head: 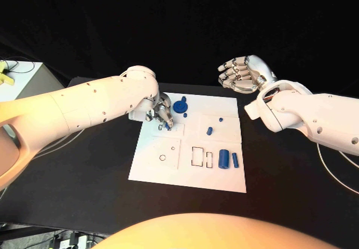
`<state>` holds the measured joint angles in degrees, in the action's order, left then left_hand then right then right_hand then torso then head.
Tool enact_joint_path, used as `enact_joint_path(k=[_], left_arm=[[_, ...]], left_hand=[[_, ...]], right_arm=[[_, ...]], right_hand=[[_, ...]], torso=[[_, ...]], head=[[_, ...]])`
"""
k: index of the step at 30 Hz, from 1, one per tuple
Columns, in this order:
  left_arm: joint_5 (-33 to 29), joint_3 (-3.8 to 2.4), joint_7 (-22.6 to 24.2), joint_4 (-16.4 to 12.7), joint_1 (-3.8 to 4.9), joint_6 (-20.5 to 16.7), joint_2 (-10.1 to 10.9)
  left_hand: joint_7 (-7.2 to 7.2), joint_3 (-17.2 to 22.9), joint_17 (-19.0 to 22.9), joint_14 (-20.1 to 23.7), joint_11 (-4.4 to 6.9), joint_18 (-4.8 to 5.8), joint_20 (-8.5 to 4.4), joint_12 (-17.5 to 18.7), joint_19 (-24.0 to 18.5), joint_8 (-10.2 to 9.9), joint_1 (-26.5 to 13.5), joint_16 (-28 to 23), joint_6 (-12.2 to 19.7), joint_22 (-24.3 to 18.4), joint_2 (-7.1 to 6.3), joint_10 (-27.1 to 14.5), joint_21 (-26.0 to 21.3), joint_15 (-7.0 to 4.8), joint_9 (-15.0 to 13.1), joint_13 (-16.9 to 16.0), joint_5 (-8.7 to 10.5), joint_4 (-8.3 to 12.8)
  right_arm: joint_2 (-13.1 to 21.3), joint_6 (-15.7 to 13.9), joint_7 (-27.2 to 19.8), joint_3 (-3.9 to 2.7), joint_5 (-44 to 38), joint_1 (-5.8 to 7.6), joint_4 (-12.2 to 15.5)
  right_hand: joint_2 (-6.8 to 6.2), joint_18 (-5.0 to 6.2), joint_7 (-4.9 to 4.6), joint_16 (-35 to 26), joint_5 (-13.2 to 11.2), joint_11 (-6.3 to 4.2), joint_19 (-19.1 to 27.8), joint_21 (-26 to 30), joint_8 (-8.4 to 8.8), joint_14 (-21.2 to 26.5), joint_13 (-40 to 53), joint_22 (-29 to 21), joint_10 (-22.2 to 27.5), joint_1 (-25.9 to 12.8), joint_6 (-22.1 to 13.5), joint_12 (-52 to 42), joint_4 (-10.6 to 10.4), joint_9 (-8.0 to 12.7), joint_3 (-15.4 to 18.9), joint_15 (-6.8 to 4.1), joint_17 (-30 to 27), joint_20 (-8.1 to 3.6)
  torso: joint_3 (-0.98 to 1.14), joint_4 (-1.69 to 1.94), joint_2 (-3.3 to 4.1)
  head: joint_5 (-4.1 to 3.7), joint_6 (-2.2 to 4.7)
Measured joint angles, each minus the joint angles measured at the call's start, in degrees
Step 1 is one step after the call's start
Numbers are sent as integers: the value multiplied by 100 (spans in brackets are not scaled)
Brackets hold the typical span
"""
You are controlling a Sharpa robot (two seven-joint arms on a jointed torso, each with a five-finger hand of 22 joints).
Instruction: Assemble the parts on the task board
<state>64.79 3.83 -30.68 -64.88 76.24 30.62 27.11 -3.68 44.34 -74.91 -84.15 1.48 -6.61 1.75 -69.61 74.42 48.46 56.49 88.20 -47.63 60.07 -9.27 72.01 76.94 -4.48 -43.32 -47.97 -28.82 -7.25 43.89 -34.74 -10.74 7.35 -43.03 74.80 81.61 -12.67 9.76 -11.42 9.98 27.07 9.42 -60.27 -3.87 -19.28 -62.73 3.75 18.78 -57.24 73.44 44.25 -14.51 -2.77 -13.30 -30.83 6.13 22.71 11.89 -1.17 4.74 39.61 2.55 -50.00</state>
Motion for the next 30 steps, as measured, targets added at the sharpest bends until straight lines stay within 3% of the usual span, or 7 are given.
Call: enact_joint_path(k=[30], left_arm=[[3, 19, 1, -37, -5, 4, -5]], left_hand=[[0, 0, 0, 0, -8, 0, 0, 0, 0, -25, 0, 0, 0, -1, 0, 7, 22, 0, -3, 9, -24, 0]], right_arm=[[-7, 38, 8, 0, 1, -2, -8]], right_hand=[[31, 1, 0, -34, 0, 0, 0, 0, 0, 0, 1, -45, 0, -30, 0, 0, 0, 10, 0, 0, -21, 0]], torso=[[1, -1, 0]], head=[[1, 0]])
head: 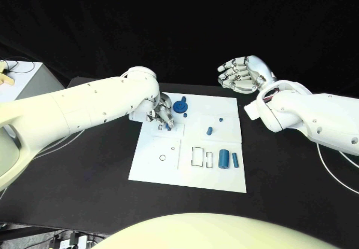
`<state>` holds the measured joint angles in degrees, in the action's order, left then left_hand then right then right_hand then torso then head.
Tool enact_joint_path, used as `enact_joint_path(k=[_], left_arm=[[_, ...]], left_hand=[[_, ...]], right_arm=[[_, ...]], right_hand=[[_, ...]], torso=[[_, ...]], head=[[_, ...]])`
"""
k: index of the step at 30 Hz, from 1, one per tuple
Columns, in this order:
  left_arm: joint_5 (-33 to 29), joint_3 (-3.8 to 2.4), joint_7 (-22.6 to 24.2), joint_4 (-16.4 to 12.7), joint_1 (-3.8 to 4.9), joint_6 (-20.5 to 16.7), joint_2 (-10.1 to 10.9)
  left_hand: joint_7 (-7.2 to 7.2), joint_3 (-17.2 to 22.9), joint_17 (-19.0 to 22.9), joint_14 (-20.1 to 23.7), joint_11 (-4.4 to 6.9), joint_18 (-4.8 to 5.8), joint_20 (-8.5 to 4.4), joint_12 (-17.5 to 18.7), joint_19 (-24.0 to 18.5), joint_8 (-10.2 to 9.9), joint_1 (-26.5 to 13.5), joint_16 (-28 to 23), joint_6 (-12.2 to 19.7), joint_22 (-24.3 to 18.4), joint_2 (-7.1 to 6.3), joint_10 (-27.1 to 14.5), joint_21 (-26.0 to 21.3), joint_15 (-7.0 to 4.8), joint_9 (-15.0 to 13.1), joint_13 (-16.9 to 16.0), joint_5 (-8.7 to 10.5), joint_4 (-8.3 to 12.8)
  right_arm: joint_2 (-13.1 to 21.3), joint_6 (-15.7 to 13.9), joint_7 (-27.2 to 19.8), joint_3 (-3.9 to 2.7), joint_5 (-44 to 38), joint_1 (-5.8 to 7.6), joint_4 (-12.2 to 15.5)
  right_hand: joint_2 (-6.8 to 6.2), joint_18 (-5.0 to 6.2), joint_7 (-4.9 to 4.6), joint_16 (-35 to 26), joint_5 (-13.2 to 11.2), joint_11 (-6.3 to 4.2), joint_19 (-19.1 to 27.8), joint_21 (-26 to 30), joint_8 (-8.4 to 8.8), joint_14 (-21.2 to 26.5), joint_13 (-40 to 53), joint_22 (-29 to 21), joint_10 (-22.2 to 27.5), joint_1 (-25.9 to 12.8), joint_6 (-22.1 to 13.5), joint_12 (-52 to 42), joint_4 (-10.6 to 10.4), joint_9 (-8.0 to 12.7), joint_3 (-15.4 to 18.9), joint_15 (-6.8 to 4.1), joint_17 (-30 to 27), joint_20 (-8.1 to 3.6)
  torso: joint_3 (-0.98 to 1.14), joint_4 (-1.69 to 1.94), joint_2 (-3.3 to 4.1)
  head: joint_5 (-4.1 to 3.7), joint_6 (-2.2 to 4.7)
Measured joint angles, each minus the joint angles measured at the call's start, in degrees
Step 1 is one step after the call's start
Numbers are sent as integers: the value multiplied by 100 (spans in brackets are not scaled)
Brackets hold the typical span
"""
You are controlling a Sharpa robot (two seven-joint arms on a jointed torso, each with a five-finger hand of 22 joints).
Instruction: Assemble the parts on the task board
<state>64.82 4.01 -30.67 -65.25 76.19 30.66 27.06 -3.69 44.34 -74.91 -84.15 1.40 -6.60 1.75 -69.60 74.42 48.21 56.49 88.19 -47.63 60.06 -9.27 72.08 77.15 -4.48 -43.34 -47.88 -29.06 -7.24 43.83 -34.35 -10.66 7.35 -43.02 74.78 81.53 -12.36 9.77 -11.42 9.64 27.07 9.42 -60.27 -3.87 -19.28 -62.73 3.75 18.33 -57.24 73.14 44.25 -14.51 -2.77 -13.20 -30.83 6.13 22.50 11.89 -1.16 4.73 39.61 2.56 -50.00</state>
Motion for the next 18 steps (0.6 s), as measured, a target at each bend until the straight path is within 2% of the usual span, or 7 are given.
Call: enact_joint_path(k=[18], left_arm=[[0, 0, 1, -15, -3, 5, 6]], left_hand=[[0, 0, 0, 0, 0, 0, 0, 0, 0, 21, 0, 0, 0, 0, 0, 0, 0, 0, -5, 0, 10, 0]], right_arm=[[2, 54, 11, 0, 0, 0, -3]], right_hand=[[0, 0, 0, 1, 0, 0, 0, 0, 0, 0, -4, -8, 0, 0, 0, 0, 0, 0, 0, 0, 1, 0]], torso=[[-4, 2, 2]], head=[[0, 0]])
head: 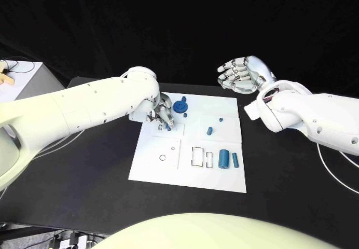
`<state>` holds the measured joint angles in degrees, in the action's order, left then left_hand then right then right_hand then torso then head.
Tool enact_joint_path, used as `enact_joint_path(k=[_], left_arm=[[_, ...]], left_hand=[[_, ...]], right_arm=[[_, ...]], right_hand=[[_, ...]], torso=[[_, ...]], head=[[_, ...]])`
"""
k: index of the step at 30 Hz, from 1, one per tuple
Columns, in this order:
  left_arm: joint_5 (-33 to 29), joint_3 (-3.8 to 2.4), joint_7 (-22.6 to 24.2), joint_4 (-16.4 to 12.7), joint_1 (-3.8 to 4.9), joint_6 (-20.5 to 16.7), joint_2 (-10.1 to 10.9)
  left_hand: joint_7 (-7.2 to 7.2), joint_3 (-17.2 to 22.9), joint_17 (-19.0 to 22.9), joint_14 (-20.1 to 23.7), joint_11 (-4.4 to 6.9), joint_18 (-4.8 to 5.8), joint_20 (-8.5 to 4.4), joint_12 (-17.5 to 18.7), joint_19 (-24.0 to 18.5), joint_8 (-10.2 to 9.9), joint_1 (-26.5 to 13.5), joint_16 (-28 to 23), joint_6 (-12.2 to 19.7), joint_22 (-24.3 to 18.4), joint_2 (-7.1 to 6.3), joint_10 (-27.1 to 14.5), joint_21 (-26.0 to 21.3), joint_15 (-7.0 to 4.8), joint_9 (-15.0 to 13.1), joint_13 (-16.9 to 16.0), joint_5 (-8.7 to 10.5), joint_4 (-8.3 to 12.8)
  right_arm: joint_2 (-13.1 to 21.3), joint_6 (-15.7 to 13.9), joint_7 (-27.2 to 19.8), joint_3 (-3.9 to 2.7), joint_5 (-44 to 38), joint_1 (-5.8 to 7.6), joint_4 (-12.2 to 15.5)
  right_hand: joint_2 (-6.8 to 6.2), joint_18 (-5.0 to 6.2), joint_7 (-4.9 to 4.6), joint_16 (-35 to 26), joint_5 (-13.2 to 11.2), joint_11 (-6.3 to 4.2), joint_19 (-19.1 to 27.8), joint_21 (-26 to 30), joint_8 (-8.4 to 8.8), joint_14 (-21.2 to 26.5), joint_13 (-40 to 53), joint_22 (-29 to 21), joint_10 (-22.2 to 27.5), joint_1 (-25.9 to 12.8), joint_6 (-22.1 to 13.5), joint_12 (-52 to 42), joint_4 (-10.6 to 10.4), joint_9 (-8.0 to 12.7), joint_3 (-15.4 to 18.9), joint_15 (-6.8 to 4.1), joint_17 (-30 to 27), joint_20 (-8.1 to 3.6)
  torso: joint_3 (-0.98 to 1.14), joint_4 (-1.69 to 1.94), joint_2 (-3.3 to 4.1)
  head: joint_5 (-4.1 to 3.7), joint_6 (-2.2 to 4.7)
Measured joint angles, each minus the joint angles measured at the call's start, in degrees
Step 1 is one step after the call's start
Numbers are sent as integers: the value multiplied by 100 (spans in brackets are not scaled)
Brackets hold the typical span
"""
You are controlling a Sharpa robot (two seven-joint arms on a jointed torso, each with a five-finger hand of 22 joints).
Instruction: Assemble the parts on the task board
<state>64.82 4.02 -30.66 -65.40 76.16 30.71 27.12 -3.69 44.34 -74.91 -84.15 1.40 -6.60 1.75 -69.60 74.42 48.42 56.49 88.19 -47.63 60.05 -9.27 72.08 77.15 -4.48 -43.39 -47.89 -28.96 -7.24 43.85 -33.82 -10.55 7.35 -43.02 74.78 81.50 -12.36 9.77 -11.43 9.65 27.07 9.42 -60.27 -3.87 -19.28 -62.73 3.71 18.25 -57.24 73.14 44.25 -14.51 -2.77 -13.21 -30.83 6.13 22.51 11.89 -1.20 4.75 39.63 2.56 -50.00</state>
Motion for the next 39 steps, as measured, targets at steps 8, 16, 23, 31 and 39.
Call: enact_joint_path(k=[8, 16, 23, 31, 39], left_arm=[[1, -1, 0, 19, -15, -6, -10], [21, -7, 6, 40, -30, -13, -19], [35, -14, 7, 33, -47, -13, -15], [42, -22, -2, 54, -68, -14, -29], [42, -26, -5, 99, -79, -21, -59]], left_hand=[[0, 0, 0, 0, 0, -1, 0, 0, 0, 0, 0, 0, 0, 0, 0, 0, 0, 0, 0, 0, 19, 0], [0, 0, 0, 0, -1, 0, 0, 0, 0, -2, 0, 0, 0, 0, 0, 0, 0, 0, 0, 0, -12, 0], [0, 0, 0, 0, -1, 0, 0, 0, 0, -2, 0, 0, 0, 0, 0, 1, 0, 0, 0, 0, -15, 0], [-9, 0, 0, 0, -2, 0, 0, 0, 0, -1, 0, 0, -11, 8, 0, 2, 0, 0, -15, 13, -15, 0], [-7, 0, 0, 0, 11, 0, 0, -8, 0, 3, -17, 0, -32, 18, 17, 35, 0, 0, -14, -47, -15, 0]], right_arm=[[0, 9, 1, 0, 0, 0, 0], [6, 18, 3, 0, 0, 0, 3], [10, 24, 4, 0, 0, -1, 4], [10, 29, 5, 0, 0, -1, 3], [14, 32, 6, 0, 0, -1, 2]], right_hand=[[0, 0, 0, 0, 0, 0, 0, 0, 0, 0, 0, 0, 0, 0, 0, 0, 0, 0, 0, 0, 0, 0], [0, 0, 0, 0, 0, 0, 0, 0, 0, 0, 1, 0, 0, 0, 0, 0, 0, 0, 0, 0, -5, 0], [0, 0, 0, 0, 0, 0, 0, 0, 0, 0, 1, 0, 0, 0, 0, 0, 0, 0, 0, 0, -4, 0], [0, 0, 0, 0, 0, 0, 0, 0, 0, 0, 2, 0, 0, 0, 0, 0, 0, 0, 0, 0, -4, 0], [0, 0, 0, -33, 0, 0, 0, 0, 0, 0, 2, -33, 0, 0, 0, 0, 16, 6, -17, 0, -18, 0]], torso=[[0, -1, 1], [0, -1, 3], [2, -4, 3], [7, -4, 1], [7, -4, -2]], head=[[0, 0], [-7, 0], [-10, 0], [-14, 0], [-21, 0]])
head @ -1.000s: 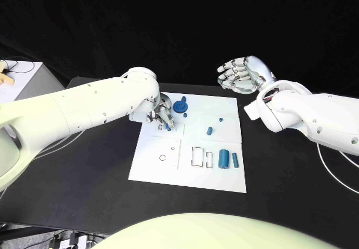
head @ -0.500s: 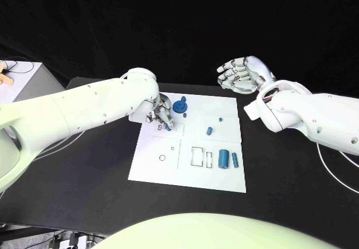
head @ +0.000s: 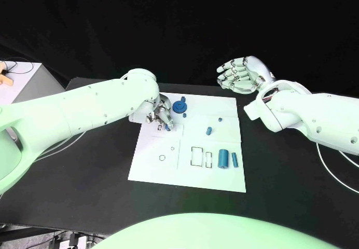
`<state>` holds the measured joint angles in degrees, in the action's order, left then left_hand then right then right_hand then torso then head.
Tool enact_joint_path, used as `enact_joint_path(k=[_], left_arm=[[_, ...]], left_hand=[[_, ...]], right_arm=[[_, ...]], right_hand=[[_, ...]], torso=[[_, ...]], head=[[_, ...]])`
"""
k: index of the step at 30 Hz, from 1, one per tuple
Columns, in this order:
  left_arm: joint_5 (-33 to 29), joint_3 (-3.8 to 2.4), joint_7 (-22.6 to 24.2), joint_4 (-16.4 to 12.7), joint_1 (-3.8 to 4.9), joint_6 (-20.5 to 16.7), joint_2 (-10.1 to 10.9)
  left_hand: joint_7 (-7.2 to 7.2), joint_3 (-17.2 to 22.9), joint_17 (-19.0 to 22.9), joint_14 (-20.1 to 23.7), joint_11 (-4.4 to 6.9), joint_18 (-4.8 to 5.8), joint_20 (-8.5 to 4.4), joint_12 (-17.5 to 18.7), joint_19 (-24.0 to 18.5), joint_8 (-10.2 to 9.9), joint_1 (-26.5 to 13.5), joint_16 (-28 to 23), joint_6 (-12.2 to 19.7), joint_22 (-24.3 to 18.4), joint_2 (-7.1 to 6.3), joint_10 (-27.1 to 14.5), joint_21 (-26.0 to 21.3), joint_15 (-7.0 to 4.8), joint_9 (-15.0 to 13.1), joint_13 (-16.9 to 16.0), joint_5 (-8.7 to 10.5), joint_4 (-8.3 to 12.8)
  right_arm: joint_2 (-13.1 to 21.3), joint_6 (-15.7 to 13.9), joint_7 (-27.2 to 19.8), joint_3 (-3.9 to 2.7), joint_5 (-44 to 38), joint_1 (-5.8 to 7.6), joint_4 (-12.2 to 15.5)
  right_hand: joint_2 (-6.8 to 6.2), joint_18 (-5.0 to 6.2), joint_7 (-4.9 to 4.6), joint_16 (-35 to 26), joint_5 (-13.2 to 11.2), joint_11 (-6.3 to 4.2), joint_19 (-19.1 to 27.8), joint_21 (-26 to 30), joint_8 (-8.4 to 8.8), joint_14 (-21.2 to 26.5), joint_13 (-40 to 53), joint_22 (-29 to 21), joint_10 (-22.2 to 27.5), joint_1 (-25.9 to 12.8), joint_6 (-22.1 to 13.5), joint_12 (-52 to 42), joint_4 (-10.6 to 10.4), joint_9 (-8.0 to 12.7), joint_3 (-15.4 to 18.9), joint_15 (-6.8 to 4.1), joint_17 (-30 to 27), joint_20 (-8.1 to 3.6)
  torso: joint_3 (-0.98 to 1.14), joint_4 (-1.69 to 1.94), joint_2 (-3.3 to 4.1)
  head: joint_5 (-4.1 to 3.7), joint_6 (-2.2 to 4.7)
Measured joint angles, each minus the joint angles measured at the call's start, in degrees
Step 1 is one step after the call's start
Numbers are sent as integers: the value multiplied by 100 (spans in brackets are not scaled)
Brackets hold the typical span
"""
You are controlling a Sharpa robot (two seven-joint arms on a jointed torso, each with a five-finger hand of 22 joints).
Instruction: Assemble the parts on the task board
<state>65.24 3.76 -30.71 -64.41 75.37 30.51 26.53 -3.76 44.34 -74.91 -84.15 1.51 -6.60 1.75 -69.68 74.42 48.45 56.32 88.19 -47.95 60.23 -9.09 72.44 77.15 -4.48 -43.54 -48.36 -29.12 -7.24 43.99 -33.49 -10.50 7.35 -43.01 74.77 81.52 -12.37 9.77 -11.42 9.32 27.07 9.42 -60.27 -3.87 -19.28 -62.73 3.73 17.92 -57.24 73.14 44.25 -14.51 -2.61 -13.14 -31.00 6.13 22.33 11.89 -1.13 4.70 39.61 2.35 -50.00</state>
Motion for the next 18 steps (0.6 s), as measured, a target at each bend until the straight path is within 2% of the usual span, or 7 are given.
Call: enact_joint_path(k=[18], left_arm=[[-33, -2, 1, 91, -4, -24, -55]], left_hand=[[43, -89, 0, 0, 42, 0, 0, -43, 0, -6, -210, 24, -123, -1, 210, 123, 0, 0, -81, -98, 123, 90]], right_arm=[[6, 3, 2, 0, 0, -1, 3]], right_hand=[[0, 0, 0, 0, 0, 0, 0, 0, 0, 0, 1, -6, 0, 0, 0, 0, 0, 0, 0, 0, 1, 0]], torso=[[4, 2, 5]], head=[[-16, 0]])
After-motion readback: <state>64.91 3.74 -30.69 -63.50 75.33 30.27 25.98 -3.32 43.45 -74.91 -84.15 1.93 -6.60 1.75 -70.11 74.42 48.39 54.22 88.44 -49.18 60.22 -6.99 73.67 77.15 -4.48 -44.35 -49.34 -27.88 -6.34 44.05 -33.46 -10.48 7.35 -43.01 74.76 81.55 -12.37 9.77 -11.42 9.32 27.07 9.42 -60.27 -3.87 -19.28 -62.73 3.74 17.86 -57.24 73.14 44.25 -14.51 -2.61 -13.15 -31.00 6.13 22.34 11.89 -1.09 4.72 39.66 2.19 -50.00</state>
